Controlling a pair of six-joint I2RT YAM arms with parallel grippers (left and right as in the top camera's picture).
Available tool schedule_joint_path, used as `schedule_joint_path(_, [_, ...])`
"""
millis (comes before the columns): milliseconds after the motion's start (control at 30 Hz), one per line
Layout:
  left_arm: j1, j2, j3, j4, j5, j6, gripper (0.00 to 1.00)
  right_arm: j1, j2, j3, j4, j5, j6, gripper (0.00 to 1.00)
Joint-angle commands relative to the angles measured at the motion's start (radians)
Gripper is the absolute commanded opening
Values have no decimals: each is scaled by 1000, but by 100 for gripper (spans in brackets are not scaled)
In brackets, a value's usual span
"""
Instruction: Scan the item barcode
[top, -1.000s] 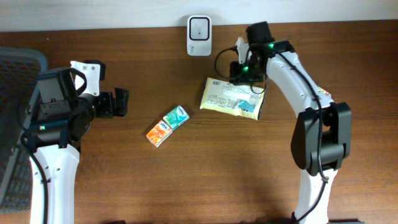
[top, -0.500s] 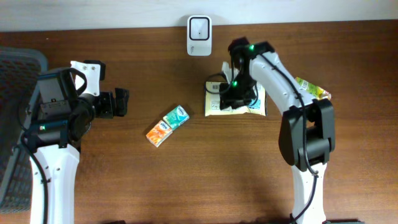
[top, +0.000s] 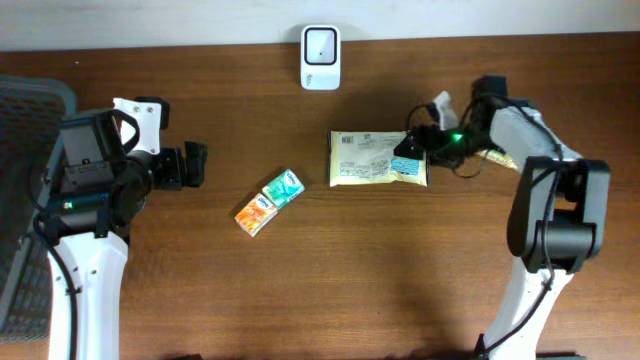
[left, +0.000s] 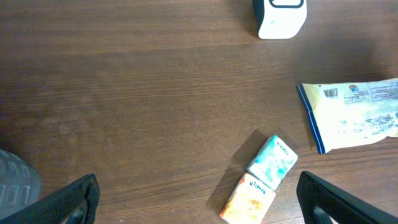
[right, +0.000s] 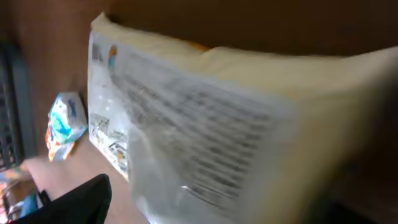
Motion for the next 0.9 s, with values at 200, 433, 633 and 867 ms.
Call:
schedule_joint_path(200, [3,-6,7,-2,14,16,99,34,43,-28,58,-60,86,41])
schedule_joint_path(433, [3,-6,7,-2,14,16,99,34,-2,-25,-35,-274,-71,4])
schedule_joint_path(633, [3,-6,7,-2,14,16,99,34,-291,24,-423,-328,-580,4])
schedule_joint_path(867, [3,-6,7,-1,14,16,99,34,-399,39,-638,-534,-967,4])
